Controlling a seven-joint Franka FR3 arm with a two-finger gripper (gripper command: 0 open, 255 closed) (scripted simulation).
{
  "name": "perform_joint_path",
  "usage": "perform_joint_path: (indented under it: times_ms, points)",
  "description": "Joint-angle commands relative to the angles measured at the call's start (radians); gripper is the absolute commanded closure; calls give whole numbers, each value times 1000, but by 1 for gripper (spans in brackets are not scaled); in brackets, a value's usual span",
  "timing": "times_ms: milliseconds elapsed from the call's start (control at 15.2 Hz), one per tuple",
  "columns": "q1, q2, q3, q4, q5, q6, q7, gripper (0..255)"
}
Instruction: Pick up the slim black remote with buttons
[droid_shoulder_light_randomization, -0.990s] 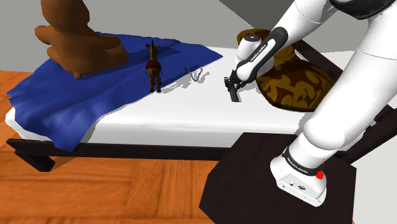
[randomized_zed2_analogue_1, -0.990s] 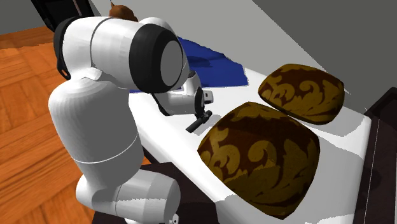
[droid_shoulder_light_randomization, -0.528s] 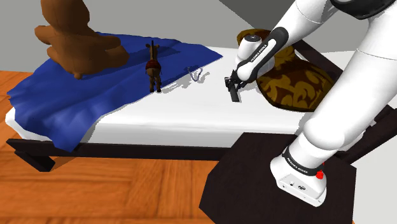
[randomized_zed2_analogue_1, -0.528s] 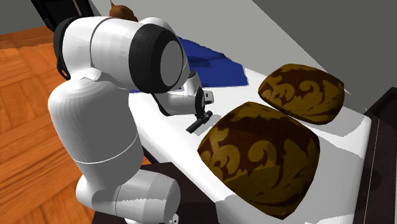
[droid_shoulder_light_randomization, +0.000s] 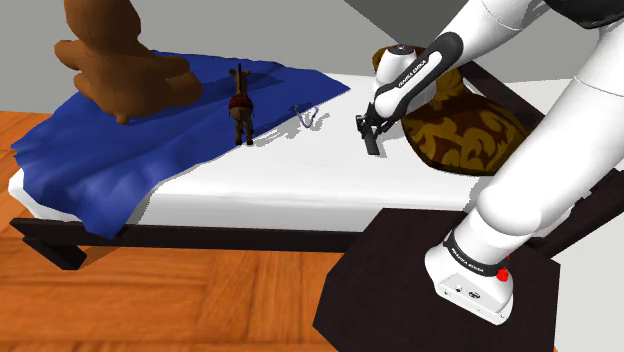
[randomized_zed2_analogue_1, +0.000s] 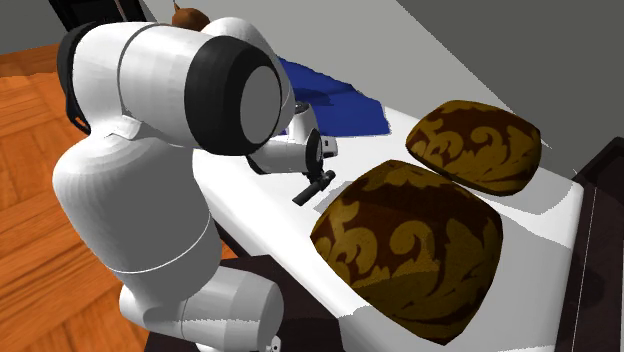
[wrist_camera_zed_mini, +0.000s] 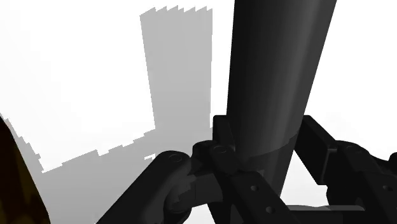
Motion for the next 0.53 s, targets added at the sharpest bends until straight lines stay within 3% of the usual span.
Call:
perform_joint_path:
  times_ms: [0, 462]
  points:
    - [1, -28, 3, 3, 7, -32, -7, 255]
    - [5, -118, 7, 17, 28, -135, -33, 255]
